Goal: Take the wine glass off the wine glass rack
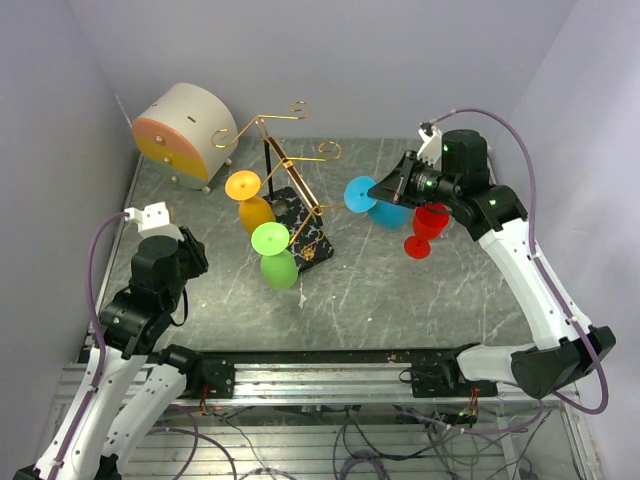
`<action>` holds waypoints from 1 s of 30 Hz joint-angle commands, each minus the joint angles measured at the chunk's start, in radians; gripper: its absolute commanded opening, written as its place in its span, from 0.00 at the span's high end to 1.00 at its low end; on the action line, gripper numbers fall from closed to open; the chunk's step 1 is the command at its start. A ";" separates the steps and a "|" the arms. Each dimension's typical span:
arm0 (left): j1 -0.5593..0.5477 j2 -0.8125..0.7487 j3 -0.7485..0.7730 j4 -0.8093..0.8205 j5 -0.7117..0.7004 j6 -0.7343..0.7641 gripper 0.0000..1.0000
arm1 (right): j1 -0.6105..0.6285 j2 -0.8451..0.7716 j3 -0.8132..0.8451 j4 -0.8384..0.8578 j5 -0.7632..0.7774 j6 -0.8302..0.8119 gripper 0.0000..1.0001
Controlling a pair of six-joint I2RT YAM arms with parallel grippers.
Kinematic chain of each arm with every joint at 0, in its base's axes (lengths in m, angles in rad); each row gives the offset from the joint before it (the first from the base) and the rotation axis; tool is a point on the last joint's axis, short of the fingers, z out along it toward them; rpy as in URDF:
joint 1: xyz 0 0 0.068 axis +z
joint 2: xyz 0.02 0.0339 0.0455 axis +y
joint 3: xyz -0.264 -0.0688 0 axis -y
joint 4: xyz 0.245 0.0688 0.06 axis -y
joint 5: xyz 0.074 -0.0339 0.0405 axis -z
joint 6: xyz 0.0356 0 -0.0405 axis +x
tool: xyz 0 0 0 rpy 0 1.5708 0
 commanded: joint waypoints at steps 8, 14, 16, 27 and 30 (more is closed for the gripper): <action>0.004 -0.001 -0.006 0.024 -0.021 -0.003 0.56 | -0.002 0.013 -0.028 0.038 -0.156 -0.014 1.00; 0.004 -0.001 -0.007 0.026 -0.021 -0.002 0.56 | -0.002 0.065 0.015 0.079 -0.211 -0.002 1.00; 0.004 -0.001 -0.006 0.025 -0.021 -0.003 0.56 | -0.002 0.095 0.029 0.092 -0.220 0.002 1.00; 0.004 -0.021 -0.005 0.022 -0.036 -0.011 0.54 | -0.002 0.183 0.134 0.258 -0.209 -0.010 1.00; 0.004 -0.030 -0.001 0.017 -0.052 -0.021 0.49 | -0.002 0.186 0.186 0.246 -0.115 -0.058 1.00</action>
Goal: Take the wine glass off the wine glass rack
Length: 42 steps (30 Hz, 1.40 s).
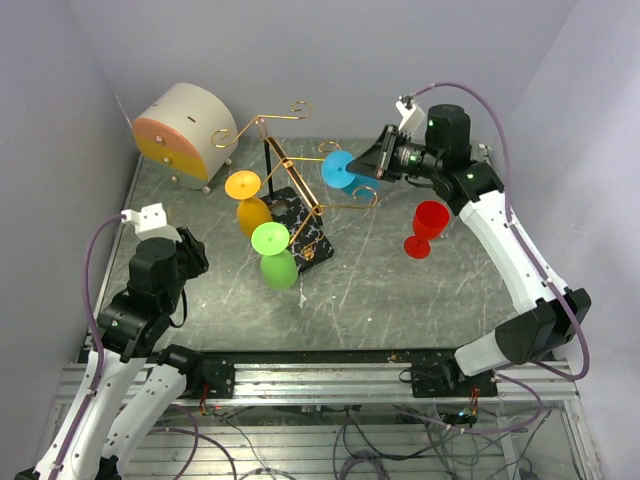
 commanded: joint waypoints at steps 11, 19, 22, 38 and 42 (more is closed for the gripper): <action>0.004 -0.056 0.129 -0.063 0.037 -0.065 0.29 | 0.013 -0.287 -0.009 0.163 0.209 -0.376 1.00; 0.004 -0.011 0.351 -0.095 0.391 -0.251 0.13 | 0.272 -0.356 0.041 0.014 0.363 -0.548 1.00; 0.005 0.029 0.406 -0.133 0.496 -0.363 0.14 | 0.370 -0.353 0.044 -0.007 0.497 -0.595 1.00; 0.004 -0.072 0.342 -0.034 0.728 -0.893 0.17 | 0.939 -0.276 -0.074 0.209 1.055 -0.980 1.00; 0.004 -0.098 0.282 -0.002 0.746 -0.984 0.17 | 1.091 -0.272 -0.185 0.387 1.191 -1.118 1.00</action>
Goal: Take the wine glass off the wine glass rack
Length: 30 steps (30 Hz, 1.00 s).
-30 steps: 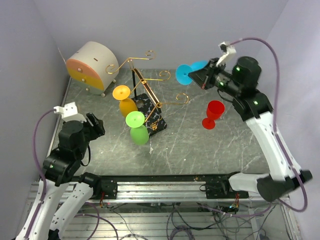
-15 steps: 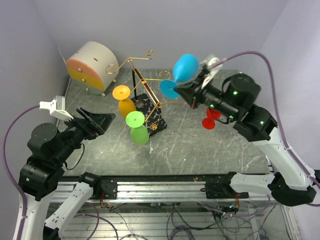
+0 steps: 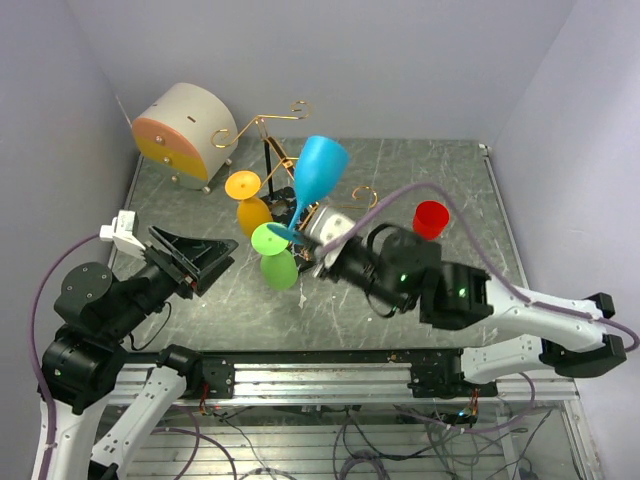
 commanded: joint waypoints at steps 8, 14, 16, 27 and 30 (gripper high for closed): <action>0.005 -0.040 -0.073 0.069 0.102 -0.195 0.17 | 0.218 0.076 -0.174 0.421 0.323 -0.323 1.00; 0.004 -0.044 -0.091 0.082 0.120 -0.210 0.18 | 0.260 0.158 -0.177 0.491 0.340 -0.396 1.00; 0.004 -0.047 -0.102 0.088 0.127 -0.214 0.18 | 0.274 0.180 -0.176 0.511 0.339 -0.417 1.00; 0.004 -0.074 -0.157 0.136 0.131 -0.186 0.59 | 0.349 0.226 -0.197 0.573 0.358 -0.479 1.00; 0.004 -0.089 -0.173 0.174 0.126 -0.173 0.82 | 0.364 0.216 -0.202 0.552 0.377 -0.462 1.00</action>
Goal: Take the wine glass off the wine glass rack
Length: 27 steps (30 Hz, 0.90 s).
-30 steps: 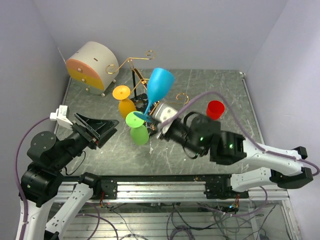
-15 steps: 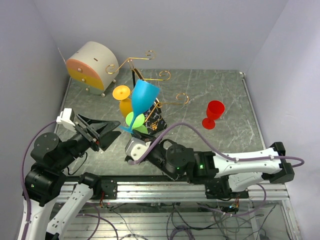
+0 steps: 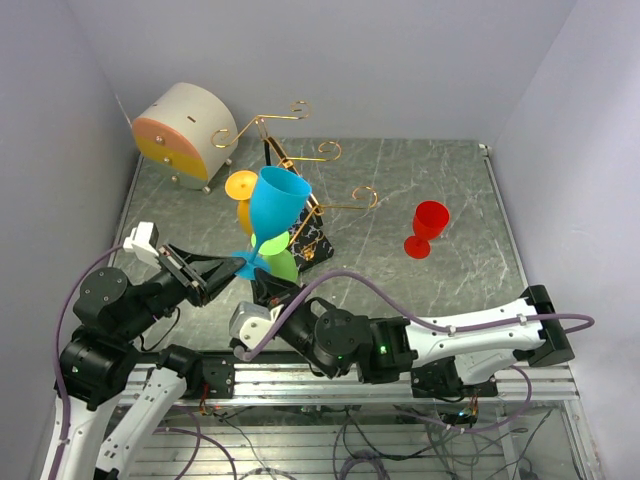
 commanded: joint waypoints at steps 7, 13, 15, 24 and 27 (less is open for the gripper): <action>0.004 -0.059 -0.051 0.140 -0.019 0.070 0.93 | 0.107 -0.047 -0.018 -0.103 0.155 0.129 0.64; 0.004 -0.115 -0.118 0.206 -0.079 0.095 0.93 | 0.220 -0.127 0.041 -0.477 0.340 0.439 0.53; 0.004 -0.130 -0.126 0.217 -0.107 0.133 0.93 | 0.231 -0.151 0.102 -0.711 0.357 0.647 0.53; 0.004 -0.171 -0.110 0.181 -0.200 0.305 0.93 | 0.123 -0.270 0.255 -1.044 0.425 0.996 0.86; 0.004 -0.180 -0.097 0.144 -0.215 0.334 0.93 | -0.155 -0.279 0.278 -0.922 0.256 0.909 1.00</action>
